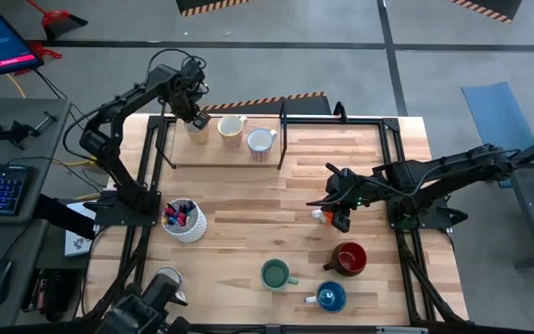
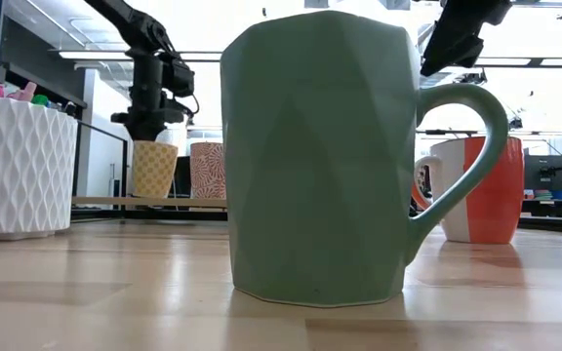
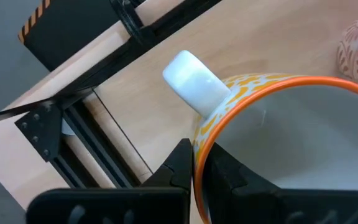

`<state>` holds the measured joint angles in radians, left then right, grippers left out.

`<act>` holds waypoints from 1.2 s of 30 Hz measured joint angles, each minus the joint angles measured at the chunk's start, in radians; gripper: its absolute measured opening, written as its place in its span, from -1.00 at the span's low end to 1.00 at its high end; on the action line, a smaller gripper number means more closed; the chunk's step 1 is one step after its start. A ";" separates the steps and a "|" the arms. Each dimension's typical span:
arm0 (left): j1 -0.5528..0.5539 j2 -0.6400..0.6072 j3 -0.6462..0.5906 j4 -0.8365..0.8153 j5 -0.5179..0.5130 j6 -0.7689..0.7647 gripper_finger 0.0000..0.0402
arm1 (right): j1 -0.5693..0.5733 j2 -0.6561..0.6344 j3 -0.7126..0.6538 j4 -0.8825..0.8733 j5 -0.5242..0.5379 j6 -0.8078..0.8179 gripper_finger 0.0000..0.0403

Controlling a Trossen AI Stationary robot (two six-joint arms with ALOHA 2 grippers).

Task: Place coffee mugs
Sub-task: Put the yellow patterned mug on the shelf

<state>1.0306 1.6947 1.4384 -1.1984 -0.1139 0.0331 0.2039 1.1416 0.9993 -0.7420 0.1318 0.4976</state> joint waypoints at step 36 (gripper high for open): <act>0.090 -0.024 0.000 -0.007 -0.046 0.073 -0.71 | 0.000 0.000 0.000 0.008 -0.006 0.053 -0.45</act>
<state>1.1210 1.6703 1.4384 -1.2053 -0.1602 0.1063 0.2039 1.1416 0.9993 -0.7341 0.1262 0.5502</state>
